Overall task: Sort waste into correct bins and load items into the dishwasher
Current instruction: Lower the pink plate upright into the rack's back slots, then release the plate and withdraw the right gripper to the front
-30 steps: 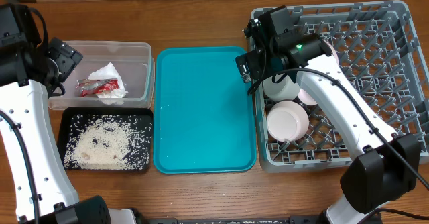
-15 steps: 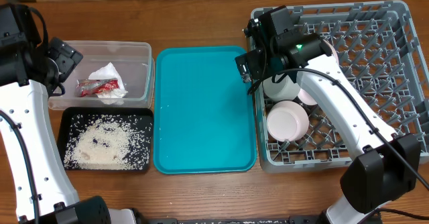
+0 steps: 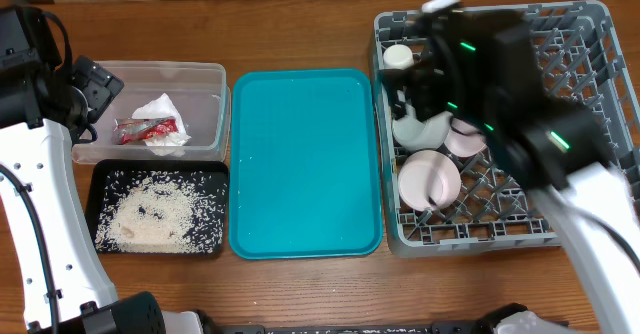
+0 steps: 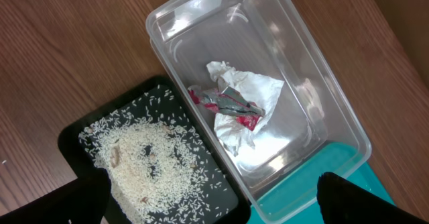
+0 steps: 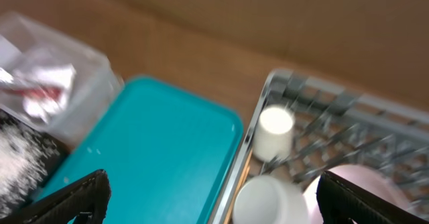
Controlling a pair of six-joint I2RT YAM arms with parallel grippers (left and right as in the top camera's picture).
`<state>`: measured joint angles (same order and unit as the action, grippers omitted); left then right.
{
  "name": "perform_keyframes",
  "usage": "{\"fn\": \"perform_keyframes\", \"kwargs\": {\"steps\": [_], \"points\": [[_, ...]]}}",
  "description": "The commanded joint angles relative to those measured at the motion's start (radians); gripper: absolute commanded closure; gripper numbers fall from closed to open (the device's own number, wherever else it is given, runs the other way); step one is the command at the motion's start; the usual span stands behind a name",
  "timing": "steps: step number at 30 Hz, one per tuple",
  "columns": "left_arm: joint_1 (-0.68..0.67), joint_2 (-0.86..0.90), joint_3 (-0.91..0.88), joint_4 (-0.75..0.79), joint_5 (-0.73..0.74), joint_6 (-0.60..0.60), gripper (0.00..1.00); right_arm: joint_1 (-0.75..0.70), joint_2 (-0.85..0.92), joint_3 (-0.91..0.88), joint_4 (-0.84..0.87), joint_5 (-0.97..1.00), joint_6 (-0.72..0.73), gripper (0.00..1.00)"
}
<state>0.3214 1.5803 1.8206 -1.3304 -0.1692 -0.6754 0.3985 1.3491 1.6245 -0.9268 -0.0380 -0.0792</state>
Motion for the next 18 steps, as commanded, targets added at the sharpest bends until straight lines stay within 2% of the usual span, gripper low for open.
{"fn": "perform_keyframes", "kwargs": {"steps": [1, 9, 18], "points": [[0.005, 0.002, 0.007, 0.001, -0.014, -0.009, 0.00, -0.033, -0.165, 0.014, -0.004, 0.012, -0.002, 0.00], [0.005, 0.002, 0.007, 0.001, -0.014, -0.009, 0.00, -0.229, -0.493, -0.119, -0.003, -0.047, -0.002, 0.00], [0.005, 0.002, 0.007, 0.001, -0.014, -0.009, 0.00, -0.375, -0.909, -0.578, 0.108, -0.058, 0.003, 0.00]]}}
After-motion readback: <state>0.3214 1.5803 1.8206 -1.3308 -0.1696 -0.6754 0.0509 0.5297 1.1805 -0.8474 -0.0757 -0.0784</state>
